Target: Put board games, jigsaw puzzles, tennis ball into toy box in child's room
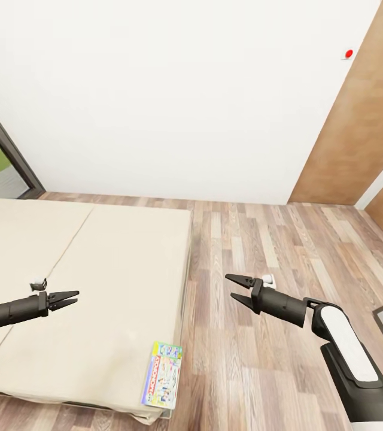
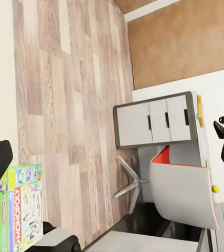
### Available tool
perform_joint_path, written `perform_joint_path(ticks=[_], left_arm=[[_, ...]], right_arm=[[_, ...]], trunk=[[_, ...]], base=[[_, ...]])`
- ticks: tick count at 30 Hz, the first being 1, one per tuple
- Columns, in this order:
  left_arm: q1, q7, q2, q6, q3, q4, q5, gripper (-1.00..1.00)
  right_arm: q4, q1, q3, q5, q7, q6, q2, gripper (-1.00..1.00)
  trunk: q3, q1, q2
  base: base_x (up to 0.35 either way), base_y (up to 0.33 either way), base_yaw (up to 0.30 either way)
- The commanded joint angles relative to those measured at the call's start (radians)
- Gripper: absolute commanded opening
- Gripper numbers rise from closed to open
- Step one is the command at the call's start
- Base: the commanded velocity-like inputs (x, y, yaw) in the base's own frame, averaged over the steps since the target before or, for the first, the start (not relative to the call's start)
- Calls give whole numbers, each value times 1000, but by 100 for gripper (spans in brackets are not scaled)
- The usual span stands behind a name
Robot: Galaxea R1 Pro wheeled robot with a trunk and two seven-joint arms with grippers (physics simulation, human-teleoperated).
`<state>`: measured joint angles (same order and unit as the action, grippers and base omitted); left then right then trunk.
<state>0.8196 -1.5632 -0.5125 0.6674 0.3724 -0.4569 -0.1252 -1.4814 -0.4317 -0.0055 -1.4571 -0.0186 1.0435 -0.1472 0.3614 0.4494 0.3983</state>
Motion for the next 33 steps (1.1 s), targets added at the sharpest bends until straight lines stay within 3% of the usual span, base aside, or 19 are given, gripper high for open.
perform_joint_path(ticks=[1,17,33], left_arm=[[1,-8,1,11,5,0,-11,100],[1,-8,0,11,6,0,-11,100],[1,-8,2,12,6,0,-11,100]], right_arm=[[0,-1,-1,-2,-2,4,0,100],[0,0,0,-2,-3,4,1,100],[0,0,0,-2,-3,4,1,100]], trunk=[[0,1,2],[-26,1,2],[-49,1,2]], base=[[0,0,62],[0,-35,96],[0,-226,177]])
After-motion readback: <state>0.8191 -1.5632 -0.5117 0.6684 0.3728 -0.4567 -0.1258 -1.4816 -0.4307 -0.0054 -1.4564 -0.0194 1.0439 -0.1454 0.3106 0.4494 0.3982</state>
